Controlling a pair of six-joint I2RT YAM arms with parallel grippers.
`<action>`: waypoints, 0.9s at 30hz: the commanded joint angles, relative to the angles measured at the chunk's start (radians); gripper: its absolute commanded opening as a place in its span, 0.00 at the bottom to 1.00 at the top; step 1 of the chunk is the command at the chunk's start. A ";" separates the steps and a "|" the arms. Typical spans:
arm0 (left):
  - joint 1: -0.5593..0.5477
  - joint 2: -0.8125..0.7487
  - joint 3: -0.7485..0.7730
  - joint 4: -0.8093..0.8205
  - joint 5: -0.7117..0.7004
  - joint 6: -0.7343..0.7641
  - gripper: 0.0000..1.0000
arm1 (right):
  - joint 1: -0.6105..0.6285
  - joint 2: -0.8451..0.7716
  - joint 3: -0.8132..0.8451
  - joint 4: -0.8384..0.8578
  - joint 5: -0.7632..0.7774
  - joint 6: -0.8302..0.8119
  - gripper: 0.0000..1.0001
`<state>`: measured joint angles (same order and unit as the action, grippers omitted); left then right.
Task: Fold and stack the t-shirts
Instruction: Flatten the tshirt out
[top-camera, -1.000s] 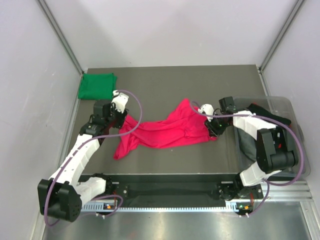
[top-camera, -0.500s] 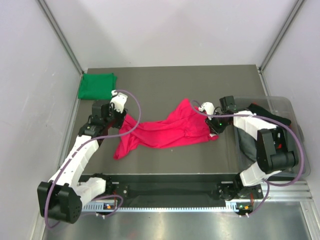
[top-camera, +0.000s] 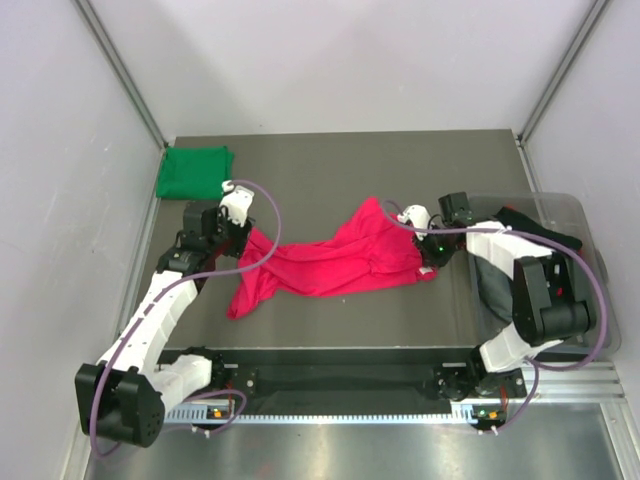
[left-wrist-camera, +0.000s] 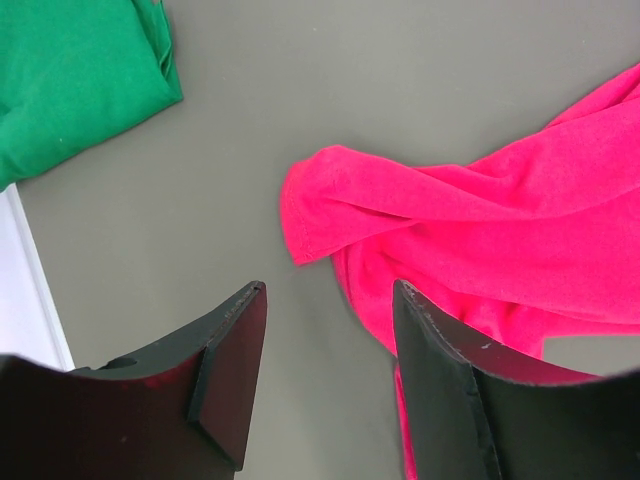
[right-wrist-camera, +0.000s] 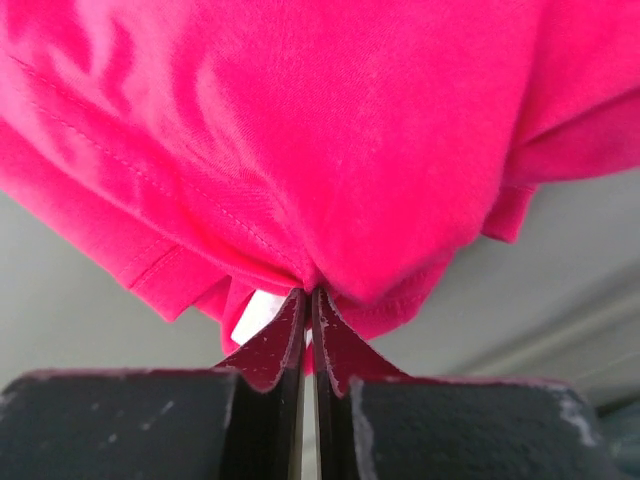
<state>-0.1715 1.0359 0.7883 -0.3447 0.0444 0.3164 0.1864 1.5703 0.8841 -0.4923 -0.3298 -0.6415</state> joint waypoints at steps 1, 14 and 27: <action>0.006 -0.020 -0.003 0.038 -0.033 0.012 0.59 | -0.016 -0.160 0.041 -0.025 -0.023 0.038 0.00; 0.024 0.165 0.029 0.050 -0.179 0.024 0.63 | -0.016 -0.463 0.173 -0.097 -0.048 0.114 0.00; 0.090 0.466 0.141 0.015 -0.106 0.000 0.52 | -0.015 -0.449 0.173 -0.057 -0.045 0.157 0.00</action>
<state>-0.0948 1.4597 0.8692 -0.3470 -0.0914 0.3283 0.1864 1.1141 1.0210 -0.5762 -0.3668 -0.5049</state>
